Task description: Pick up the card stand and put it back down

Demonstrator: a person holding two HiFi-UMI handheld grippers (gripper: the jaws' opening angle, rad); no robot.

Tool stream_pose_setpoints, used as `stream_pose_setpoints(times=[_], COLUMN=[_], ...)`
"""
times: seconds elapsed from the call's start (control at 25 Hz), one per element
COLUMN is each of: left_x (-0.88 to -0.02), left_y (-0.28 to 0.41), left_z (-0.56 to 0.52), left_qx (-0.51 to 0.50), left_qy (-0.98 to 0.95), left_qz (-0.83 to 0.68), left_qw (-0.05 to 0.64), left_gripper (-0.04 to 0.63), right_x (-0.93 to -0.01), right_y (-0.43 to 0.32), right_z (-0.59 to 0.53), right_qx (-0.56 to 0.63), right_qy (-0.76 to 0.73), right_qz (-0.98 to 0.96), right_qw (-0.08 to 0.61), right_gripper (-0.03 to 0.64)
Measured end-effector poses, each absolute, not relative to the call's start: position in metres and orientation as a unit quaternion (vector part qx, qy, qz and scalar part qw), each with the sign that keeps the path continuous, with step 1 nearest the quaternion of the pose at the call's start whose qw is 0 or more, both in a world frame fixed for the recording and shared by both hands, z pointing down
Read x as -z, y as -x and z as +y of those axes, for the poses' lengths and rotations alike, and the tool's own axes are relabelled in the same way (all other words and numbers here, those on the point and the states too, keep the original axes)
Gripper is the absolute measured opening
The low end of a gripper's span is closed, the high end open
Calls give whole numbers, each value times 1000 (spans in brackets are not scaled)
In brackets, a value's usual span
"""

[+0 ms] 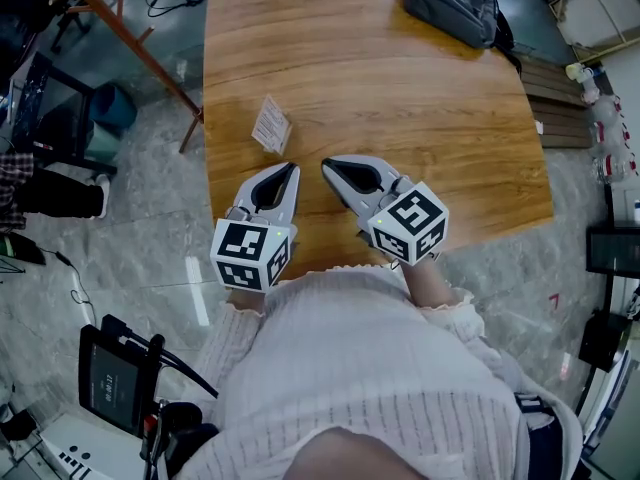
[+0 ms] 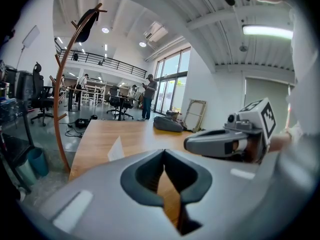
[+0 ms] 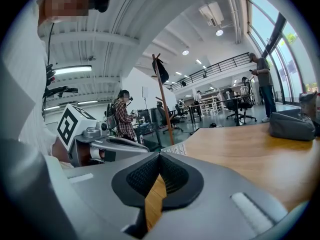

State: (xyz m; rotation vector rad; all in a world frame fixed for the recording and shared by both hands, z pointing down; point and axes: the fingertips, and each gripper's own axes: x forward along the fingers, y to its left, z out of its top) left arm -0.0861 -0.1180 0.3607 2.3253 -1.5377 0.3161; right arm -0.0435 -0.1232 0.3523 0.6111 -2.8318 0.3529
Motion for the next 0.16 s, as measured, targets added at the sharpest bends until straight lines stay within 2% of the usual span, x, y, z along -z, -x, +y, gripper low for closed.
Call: stream_pose_setpoints(times=[0.16], left_x=[-361], left_y=[85], left_z=[-120], left_qx=[-111], left_qy=[-817], left_qz=[-539], left_qw=[169], left_gripper=[8], right_x=[-352], right_y=[47], right_z=[-125], right_qx=[-120], right_qy=[-205], right_qz=[-965], right_qw=[114], right_gripper=[0])
